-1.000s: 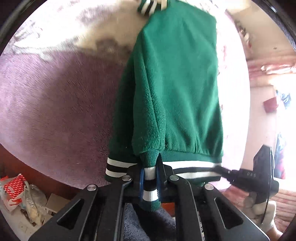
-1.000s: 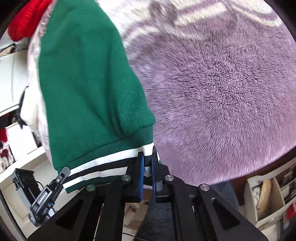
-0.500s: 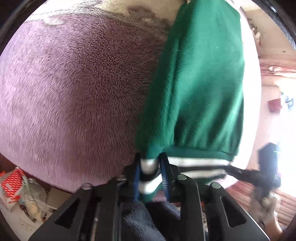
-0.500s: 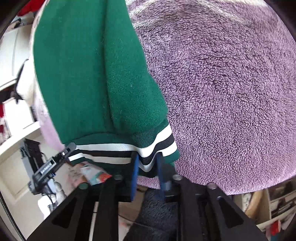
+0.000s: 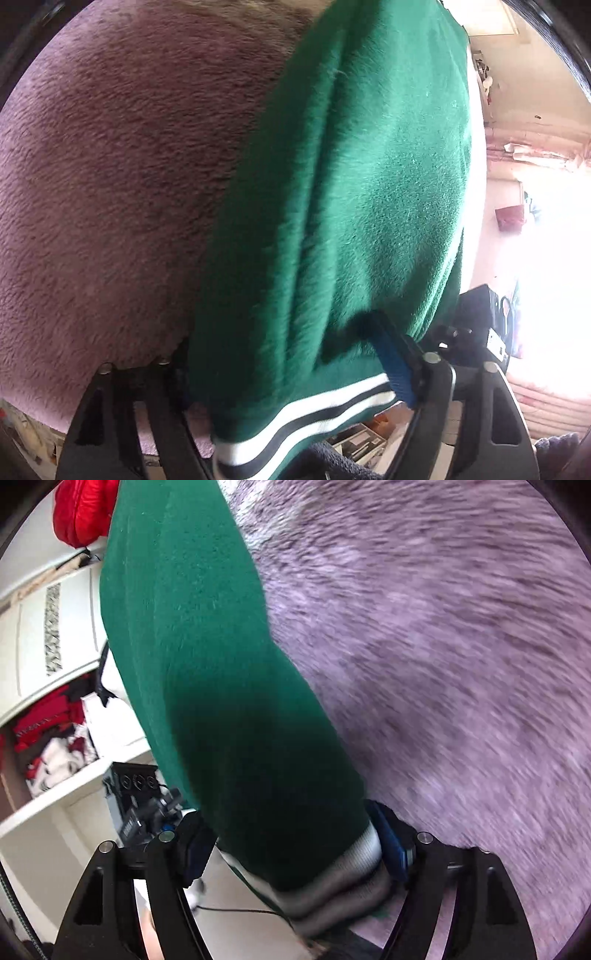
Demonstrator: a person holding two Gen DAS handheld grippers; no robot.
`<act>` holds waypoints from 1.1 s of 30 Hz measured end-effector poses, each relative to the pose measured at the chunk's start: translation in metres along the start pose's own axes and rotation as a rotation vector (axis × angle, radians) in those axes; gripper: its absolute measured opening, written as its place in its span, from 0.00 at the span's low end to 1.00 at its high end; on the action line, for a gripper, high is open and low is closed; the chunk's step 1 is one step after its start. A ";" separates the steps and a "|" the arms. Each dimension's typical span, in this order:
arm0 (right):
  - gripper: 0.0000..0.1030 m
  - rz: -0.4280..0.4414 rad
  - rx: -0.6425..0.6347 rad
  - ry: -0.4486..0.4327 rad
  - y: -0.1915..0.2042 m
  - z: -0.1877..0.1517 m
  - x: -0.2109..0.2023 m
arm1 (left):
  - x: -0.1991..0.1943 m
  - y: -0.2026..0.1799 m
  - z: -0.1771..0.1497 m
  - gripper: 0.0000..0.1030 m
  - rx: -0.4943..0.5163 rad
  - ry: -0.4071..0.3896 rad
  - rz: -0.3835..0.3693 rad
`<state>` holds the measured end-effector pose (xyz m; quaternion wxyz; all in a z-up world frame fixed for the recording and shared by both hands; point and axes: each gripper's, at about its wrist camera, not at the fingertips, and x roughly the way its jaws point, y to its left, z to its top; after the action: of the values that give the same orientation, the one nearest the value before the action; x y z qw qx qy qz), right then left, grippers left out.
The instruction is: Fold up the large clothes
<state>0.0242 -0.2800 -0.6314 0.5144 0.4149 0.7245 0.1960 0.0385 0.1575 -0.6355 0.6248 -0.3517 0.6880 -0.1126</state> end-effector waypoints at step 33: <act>0.16 0.125 0.003 0.028 0.135 -0.054 -0.077 | -0.175 -0.164 -0.016 0.24 0.213 -0.325 -0.032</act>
<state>0.0387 -0.2558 -0.4689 0.4903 0.4573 0.7046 0.2325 0.0751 0.1436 -0.3984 0.7594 -0.3080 0.5566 -0.1361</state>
